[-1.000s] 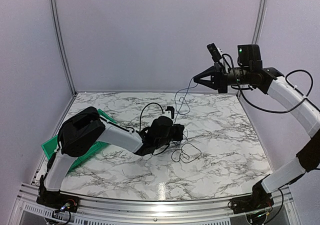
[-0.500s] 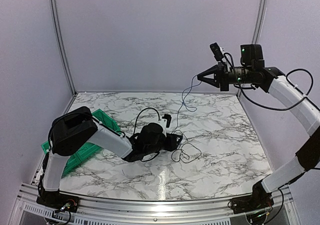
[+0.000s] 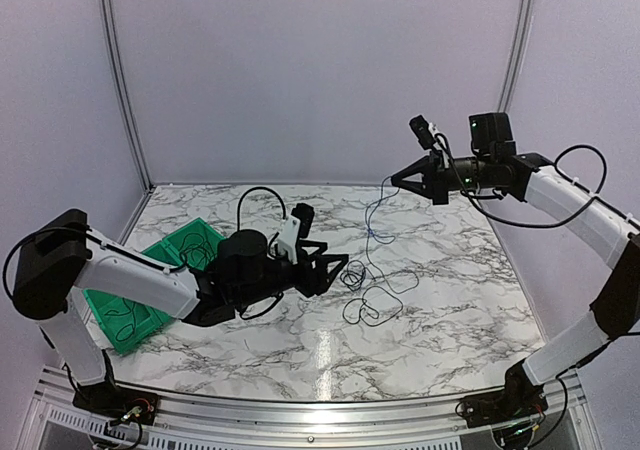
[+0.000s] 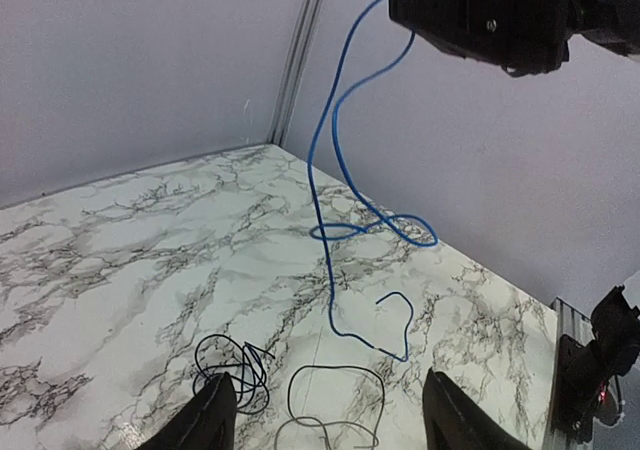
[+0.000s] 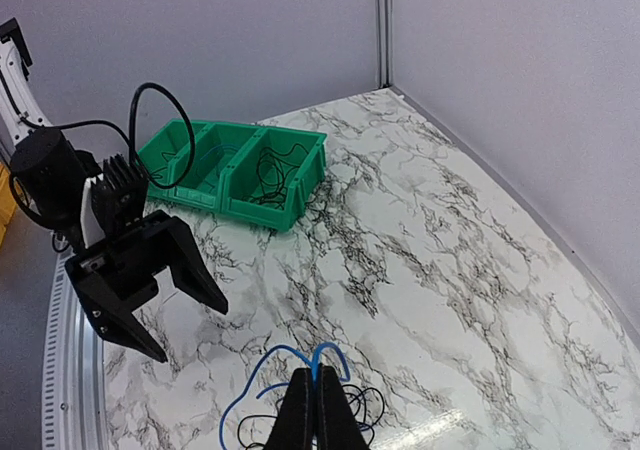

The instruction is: Untangle the cables

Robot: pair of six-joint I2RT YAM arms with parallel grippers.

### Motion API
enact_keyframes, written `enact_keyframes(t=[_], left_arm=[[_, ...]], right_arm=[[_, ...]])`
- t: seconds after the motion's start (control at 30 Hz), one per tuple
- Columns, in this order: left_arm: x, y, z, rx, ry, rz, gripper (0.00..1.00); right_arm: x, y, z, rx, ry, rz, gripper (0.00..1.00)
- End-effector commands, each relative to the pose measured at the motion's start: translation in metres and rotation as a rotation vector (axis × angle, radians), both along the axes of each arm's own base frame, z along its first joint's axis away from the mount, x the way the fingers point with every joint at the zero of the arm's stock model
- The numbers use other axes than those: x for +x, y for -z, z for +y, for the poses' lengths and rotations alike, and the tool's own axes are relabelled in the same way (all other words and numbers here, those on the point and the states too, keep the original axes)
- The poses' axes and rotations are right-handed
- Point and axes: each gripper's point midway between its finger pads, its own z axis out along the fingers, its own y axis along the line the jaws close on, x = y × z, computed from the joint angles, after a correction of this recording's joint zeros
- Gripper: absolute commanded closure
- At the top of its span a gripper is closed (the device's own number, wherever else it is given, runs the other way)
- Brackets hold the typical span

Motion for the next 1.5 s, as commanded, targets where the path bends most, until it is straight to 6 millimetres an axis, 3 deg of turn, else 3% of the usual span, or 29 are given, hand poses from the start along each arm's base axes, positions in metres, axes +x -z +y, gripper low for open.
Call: enact_keyframes(t=[0.0, 0.2, 0.5, 0.7, 0.97, 1.03, 1.17, 1.23, 1.37, 1.47], left_arm=[[0.017, -0.023, 0.017, 0.033, -0.117, -0.089, 0.34], [0.022, -0.015, -0.007, 0.163, -0.040, -0.142, 0.45], [0.035, -0.006, -0.040, 0.128, 0.031, -0.064, 0.58], [0.047, 0.007, -0.046, 0.114, 0.028, -0.001, 0.73], [0.046, 0.011, -0.044, 0.112, 0.033, 0.021, 0.91], [0.047, 0.009, -0.040, 0.105, 0.020, 0.029, 0.99], [0.052, -0.006, -0.022, 0.076, -0.038, 0.038, 1.00], [0.055, -0.020, -0.007, 0.063, -0.079, 0.026, 1.00], [0.061, -0.043, 0.033, 0.075, -0.185, -0.001, 1.00], [0.066, -0.060, 0.064, 0.104, -0.261, -0.011, 1.00]], right_arm=[[0.001, 0.000, 0.002, 0.013, -0.022, -0.023, 1.00], [-0.009, 0.001, 0.008, 0.027, -0.063, -0.005, 1.00], [-0.018, 0.004, 0.016, 0.025, -0.098, 0.008, 1.00], [-0.019, 0.005, 0.016, 0.022, -0.100, 0.006, 1.00], [-0.015, 0.009, 0.016, 0.015, -0.087, 0.009, 1.00], [-0.014, 0.012, 0.016, 0.011, -0.083, 0.010, 1.00], [-0.010, 0.032, 0.013, -0.034, -0.063, -0.004, 1.00], [-0.010, 0.054, 0.013, -0.075, -0.059, 0.000, 1.00], [-0.023, 0.102, 0.017, -0.156, -0.114, 0.018, 0.83], [-0.027, 0.126, 0.018, -0.168, -0.133, 0.078, 0.78]])
